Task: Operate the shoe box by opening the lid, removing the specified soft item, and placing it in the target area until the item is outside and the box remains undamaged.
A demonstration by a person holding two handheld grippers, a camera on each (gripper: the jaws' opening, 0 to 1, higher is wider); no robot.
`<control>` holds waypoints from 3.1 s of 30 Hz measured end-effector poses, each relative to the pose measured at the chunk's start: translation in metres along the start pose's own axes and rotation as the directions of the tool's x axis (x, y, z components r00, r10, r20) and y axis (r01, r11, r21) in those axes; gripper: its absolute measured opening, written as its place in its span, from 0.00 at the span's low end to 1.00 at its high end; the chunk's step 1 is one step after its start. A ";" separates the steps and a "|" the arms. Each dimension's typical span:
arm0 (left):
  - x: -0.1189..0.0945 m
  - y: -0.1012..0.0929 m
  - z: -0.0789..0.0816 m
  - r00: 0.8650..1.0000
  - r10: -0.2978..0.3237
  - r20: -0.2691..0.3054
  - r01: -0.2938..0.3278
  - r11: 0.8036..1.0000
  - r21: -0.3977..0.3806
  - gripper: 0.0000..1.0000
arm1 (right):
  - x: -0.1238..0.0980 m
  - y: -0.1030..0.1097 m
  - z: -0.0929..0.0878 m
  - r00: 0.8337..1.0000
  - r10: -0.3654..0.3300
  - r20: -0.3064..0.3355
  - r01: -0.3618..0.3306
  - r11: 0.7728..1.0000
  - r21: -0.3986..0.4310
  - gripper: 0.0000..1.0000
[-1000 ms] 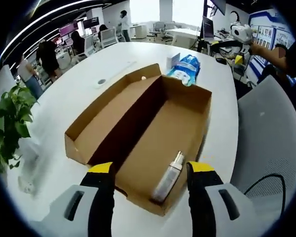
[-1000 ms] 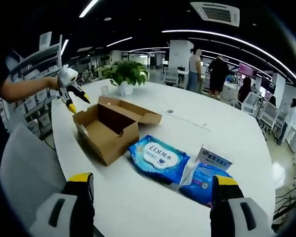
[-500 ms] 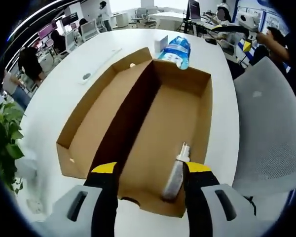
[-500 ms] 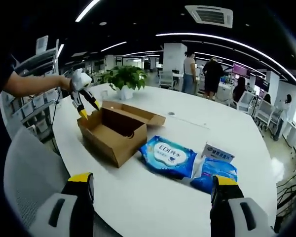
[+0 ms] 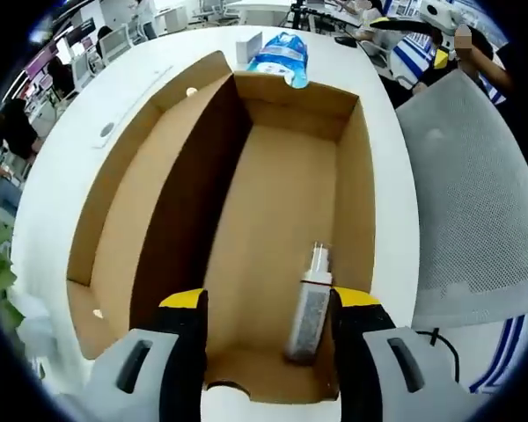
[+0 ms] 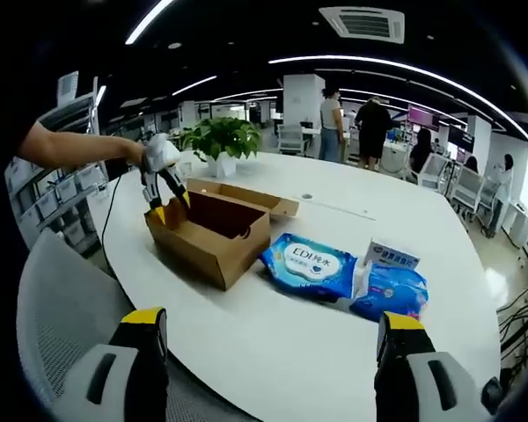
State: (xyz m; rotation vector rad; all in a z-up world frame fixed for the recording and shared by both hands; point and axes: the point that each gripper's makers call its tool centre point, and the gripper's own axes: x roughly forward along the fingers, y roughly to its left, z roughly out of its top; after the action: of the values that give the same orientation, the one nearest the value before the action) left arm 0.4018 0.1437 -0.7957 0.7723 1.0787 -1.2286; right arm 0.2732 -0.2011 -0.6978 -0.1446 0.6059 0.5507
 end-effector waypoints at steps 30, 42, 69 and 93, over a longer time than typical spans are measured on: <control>0.047 -0.018 0.000 0.981 -0.157 -0.117 0.172 0.977 0.126 0.54 | -0.009 -0.005 -0.020 0.999 -0.029 -0.028 0.031 0.997 0.072 0.99; 0.041 -0.009 -0.010 0.986 -0.127 -0.104 0.134 0.989 0.056 0.50 | -0.004 -0.001 -0.016 1.000 -0.013 -0.023 0.015 0.998 0.064 0.99; 0.046 -0.004 -0.026 0.990 -0.036 -0.138 0.046 0.996 0.077 0.22 | -0.001 0.004 -0.012 1.000 -0.002 0.005 0.001 0.997 0.072 0.97; 0.025 -0.013 -0.001 0.996 0.015 -0.090 -0.010 0.999 0.050 0.19 | -0.002 0.011 -0.001 0.998 0.030 0.049 -0.032 0.999 0.040 0.93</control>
State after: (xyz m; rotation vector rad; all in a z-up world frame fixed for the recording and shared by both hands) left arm 0.3889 0.1339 -0.8183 0.8790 1.1188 -1.2234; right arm 0.2659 -0.1931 -0.6975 -0.0828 0.5728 0.5699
